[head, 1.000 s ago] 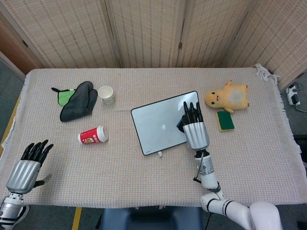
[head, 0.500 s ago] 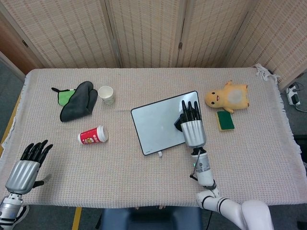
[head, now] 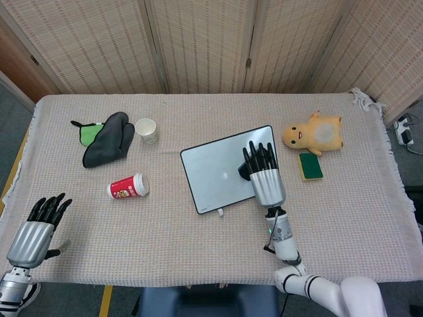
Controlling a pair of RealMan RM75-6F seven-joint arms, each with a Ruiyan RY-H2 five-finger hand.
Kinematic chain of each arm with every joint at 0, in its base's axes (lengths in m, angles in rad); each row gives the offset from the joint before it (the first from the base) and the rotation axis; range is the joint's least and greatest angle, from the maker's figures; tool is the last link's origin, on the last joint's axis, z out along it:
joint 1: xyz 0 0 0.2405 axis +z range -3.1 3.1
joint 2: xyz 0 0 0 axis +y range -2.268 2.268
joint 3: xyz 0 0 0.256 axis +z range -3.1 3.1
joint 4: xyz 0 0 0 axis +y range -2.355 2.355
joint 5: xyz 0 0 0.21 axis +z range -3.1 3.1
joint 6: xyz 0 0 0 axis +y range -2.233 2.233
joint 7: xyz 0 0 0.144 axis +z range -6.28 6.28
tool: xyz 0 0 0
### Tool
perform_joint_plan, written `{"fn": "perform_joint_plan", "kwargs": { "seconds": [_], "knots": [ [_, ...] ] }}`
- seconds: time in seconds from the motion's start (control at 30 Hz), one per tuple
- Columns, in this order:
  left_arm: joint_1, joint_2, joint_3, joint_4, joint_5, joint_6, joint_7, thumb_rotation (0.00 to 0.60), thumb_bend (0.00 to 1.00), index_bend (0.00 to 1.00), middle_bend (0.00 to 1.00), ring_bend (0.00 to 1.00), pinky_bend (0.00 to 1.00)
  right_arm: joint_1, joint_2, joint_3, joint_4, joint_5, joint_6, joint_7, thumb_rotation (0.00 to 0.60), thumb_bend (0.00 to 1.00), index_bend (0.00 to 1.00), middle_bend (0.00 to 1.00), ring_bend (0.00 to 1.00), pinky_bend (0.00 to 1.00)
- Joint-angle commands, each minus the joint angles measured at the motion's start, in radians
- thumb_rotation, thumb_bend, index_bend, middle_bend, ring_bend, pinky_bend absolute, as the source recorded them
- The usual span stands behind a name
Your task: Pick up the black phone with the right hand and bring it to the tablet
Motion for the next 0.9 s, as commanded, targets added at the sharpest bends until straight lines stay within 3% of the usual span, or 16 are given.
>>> {"fn": "perform_joint_plan", "kwargs": {
  "seconds": [0.03, 0.23, 0.37, 0.47, 0.57, 0.7, 0.9],
  "knots": [
    [0.001, -0.002, -0.001, 0.001, -0.001, 0.001, 0.005, 0.600, 0.24, 0.00, 0.00, 0.00, 0.00, -0.087, 0.121, -0.059, -0.183, -0.028, 0.061, 0.009, 0.600, 0.24, 0.06, 0.00, 0.01, 0.00],
    [0.005, -0.011, -0.005, -0.002, -0.006, 0.009, 0.028, 0.600, 0.24, 0.00, 0.00, 0.00, 0.00, -0.269, 0.401, -0.179, -0.642, 0.028, 0.081, -0.038, 0.600, 0.25, 0.00, 0.00, 0.00, 0.00],
    [0.010, -0.018, -0.006, -0.004, -0.003, 0.021, 0.048, 0.600, 0.24, 0.00, 0.00, 0.00, 0.00, -0.371, 0.564, -0.289, -0.804, -0.001, 0.124, 0.026, 0.600, 0.25, 0.00, 0.00, 0.00, 0.00],
    [0.015, -0.023, -0.005, -0.002, 0.003, 0.032, 0.063, 0.600, 0.24, 0.00, 0.00, 0.00, 0.00, -0.445, 0.636, -0.364, -0.805, -0.061, 0.183, 0.139, 0.600, 0.25, 0.00, 0.00, 0.00, 0.00],
    [0.020, -0.028, -0.005, -0.002, 0.001, 0.038, 0.075, 0.600, 0.24, 0.00, 0.00, 0.00, 0.00, -0.520, 0.646, -0.405, -0.711, -0.101, 0.254, 0.233, 0.600, 0.24, 0.00, 0.00, 0.00, 0.00],
    [0.025, -0.030, -0.002, -0.005, 0.008, 0.046, 0.085, 0.600, 0.24, 0.00, 0.00, 0.00, 0.00, -0.553, 0.654, -0.412, -0.656, -0.101, 0.250, 0.313, 0.600, 0.25, 0.00, 0.00, 0.00, 0.00],
    [0.029, -0.032, 0.000, -0.001, 0.022, 0.057, 0.086, 0.600, 0.24, 0.00, 0.00, 0.00, 0.00, -0.554, 0.658, -0.371, -0.654, -0.086, 0.216, 0.352, 0.600, 0.25, 0.00, 0.00, 0.00, 0.00]
  ]
}}
